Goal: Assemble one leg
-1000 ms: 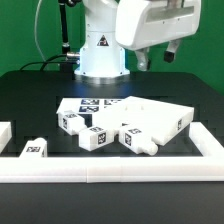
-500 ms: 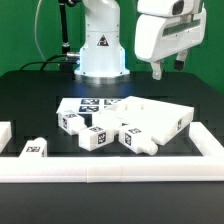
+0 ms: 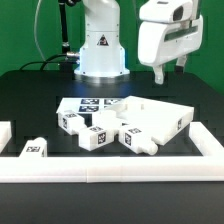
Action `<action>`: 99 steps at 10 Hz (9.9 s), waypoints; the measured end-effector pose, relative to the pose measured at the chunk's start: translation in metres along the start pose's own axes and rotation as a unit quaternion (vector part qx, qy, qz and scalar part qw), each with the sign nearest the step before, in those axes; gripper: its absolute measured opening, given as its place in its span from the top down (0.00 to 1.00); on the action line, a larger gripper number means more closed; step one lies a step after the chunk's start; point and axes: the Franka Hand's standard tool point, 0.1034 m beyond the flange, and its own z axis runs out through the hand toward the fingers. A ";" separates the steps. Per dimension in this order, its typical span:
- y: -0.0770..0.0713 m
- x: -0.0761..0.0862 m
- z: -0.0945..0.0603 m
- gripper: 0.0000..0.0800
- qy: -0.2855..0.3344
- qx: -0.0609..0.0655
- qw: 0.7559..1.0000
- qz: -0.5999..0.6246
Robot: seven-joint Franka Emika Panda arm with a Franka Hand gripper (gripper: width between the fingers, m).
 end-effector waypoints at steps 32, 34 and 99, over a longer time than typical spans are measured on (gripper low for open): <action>0.048 -0.013 0.070 0.92 0.026 -0.005 0.962 -0.272; 0.062 -0.002 0.069 0.92 0.027 -0.007 0.961 -0.275; 0.261 -0.073 0.017 0.64 0.021 -0.052 0.998 0.034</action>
Offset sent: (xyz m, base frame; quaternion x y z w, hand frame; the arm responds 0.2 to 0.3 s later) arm -0.0088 0.0015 -0.0341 -0.0161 0.0272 -0.0105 0.9994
